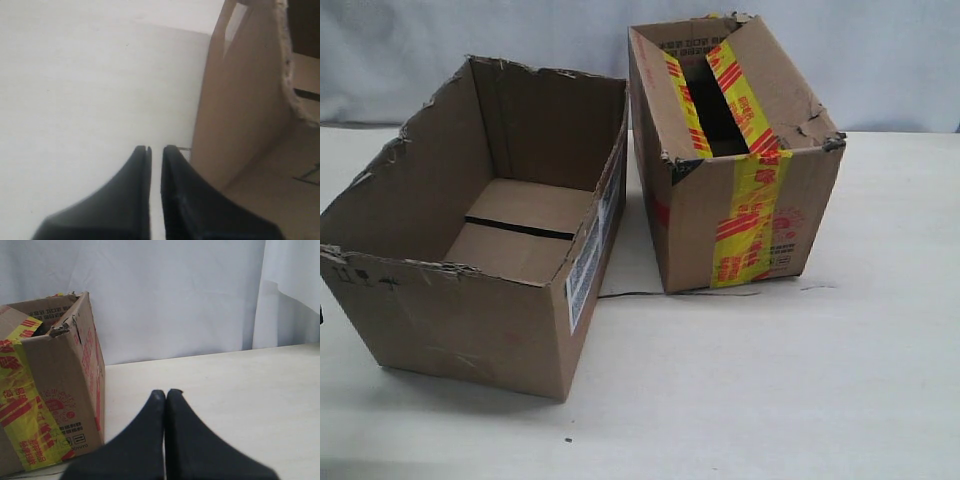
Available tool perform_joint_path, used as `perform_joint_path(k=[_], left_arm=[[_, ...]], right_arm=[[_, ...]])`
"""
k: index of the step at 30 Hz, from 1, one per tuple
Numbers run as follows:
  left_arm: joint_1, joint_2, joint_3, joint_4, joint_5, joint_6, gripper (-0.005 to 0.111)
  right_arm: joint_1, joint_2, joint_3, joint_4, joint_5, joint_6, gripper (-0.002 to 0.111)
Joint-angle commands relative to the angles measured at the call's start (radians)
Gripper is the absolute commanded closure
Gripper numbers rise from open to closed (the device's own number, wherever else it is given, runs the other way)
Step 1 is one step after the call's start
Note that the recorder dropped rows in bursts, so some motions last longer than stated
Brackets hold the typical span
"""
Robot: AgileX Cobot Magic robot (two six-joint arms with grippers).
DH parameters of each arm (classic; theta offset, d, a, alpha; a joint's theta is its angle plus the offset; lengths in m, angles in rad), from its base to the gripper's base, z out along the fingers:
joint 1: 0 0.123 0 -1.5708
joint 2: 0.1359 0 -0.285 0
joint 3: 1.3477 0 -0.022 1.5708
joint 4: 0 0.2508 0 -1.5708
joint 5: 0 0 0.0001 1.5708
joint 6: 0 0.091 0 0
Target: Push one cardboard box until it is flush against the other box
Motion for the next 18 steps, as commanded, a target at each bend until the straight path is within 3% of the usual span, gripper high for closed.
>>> perform_joint_path(k=[1,9,14,18], left_arm=[[-0.003,0.111,-0.030,0.039,-0.086,0.005,0.107],[-0.007,0.206,-0.045,0.141,-0.136,-0.088,0.107],[-0.094,0.247,-0.048,0.359,-0.250,-0.241,0.107],[-0.107,0.266,-0.078,0.370,-0.246,-0.281,0.107]], right_arm=[[-0.008,-0.003,0.005,0.000,-0.010,0.004,0.109],[-0.008,-0.003,0.005,0.000,-0.010,0.004,0.109],[-0.008,-0.003,0.005,0.000,-0.010,0.004,0.109],[-0.008,-0.003,0.005,0.000,-0.010,0.004,0.109]])
